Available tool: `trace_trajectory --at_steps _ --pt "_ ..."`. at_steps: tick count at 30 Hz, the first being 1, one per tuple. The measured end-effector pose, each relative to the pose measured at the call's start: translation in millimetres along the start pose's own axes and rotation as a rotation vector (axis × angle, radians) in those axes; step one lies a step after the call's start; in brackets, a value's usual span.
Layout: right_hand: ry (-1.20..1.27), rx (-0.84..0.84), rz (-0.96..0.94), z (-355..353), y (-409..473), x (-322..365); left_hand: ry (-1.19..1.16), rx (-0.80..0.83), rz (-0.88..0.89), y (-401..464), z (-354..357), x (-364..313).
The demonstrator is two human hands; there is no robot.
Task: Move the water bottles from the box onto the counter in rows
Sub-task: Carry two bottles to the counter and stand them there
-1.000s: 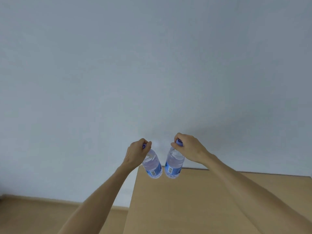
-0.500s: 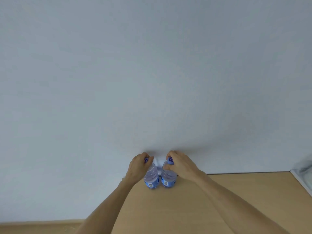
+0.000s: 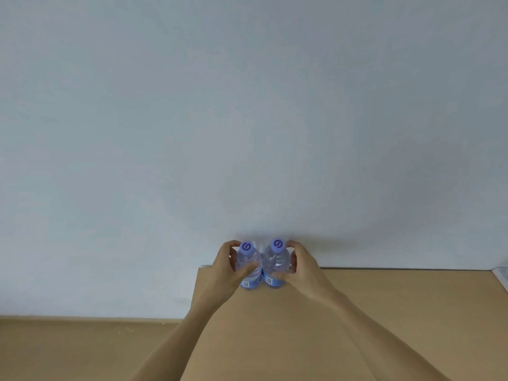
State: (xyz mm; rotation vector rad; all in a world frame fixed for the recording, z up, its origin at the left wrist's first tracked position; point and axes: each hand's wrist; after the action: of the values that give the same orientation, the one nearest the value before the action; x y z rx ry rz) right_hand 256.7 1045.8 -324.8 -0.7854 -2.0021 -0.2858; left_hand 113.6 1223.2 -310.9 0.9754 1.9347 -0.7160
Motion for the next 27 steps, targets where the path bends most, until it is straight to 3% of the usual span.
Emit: trace_trajectory --at_steps 8,23,27 --pt "-0.030 0.096 0.167 22 -8 -21 0.074 0.174 -0.120 -3 22 39" --pt "-0.179 0.228 0.281 22 0 -15 0.217 0.231 -0.109 8 18 39" --pt "-0.261 0.203 0.296 6 -11 -5 0.278 0.121 -0.081 -2 1 27"
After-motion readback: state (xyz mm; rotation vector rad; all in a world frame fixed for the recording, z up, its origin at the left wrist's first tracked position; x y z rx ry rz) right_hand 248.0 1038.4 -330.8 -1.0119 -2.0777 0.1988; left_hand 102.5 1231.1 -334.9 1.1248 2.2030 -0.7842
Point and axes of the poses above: each hand's wrist, its own y-axis towards the middle knuckle, its own z-axis out of the palm, x = y × z, and after that the axes turned 6 degrees about x, right-handed
